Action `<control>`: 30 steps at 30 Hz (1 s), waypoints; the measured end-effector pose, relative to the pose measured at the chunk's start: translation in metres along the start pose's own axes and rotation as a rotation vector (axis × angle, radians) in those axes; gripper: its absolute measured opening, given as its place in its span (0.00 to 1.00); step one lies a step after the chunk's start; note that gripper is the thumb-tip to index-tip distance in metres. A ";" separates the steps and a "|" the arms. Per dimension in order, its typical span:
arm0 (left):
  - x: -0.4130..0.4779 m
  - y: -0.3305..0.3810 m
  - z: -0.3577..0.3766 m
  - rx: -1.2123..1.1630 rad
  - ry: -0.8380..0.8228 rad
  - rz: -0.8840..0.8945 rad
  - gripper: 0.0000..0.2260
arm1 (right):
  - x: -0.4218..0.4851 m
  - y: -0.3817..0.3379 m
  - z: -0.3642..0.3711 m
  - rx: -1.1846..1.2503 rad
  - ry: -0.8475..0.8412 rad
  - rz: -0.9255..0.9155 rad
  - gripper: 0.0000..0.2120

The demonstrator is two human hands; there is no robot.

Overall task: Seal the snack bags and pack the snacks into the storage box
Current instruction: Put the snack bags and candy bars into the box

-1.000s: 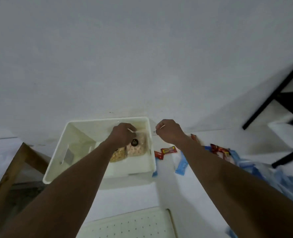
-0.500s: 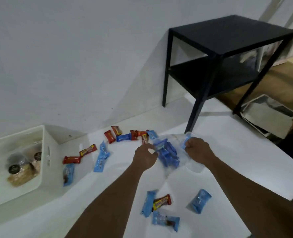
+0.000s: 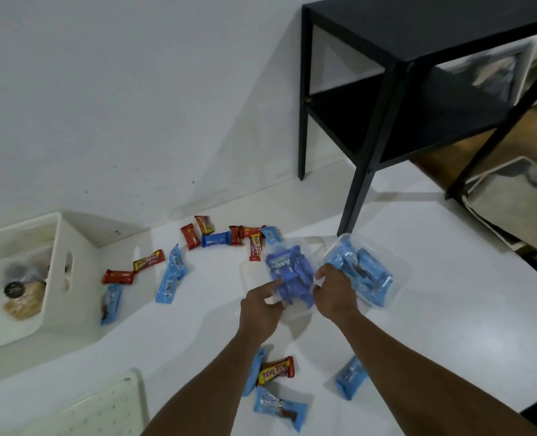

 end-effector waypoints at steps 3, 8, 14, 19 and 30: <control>-0.029 0.043 -0.002 -0.032 0.032 0.010 0.20 | -0.002 -0.002 -0.032 0.005 -0.035 -0.144 0.08; -0.048 0.109 0.056 -0.093 0.021 0.062 0.19 | 0.005 0.025 -0.123 -0.061 -0.099 -0.166 0.06; -0.039 0.128 0.132 -0.035 -0.008 0.039 0.18 | 0.029 0.083 -0.164 -0.121 -0.179 -0.081 0.08; -0.025 0.109 0.151 -0.026 -0.034 0.026 0.21 | 0.044 0.103 -0.140 0.042 -0.167 -0.121 0.11; -0.036 0.082 0.025 -0.207 -0.054 -0.017 0.16 | 0.002 0.012 -0.071 0.219 -0.223 -0.178 0.10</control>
Point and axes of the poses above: each hand's wrist, its own x-axis towards the middle knuckle, its own z-axis out of the palm, y = z × x, the point moved 2 cm from there along x, towards the middle knuckle, and after that the axes turned 7 degrees about -y, right-handed, at the moved point
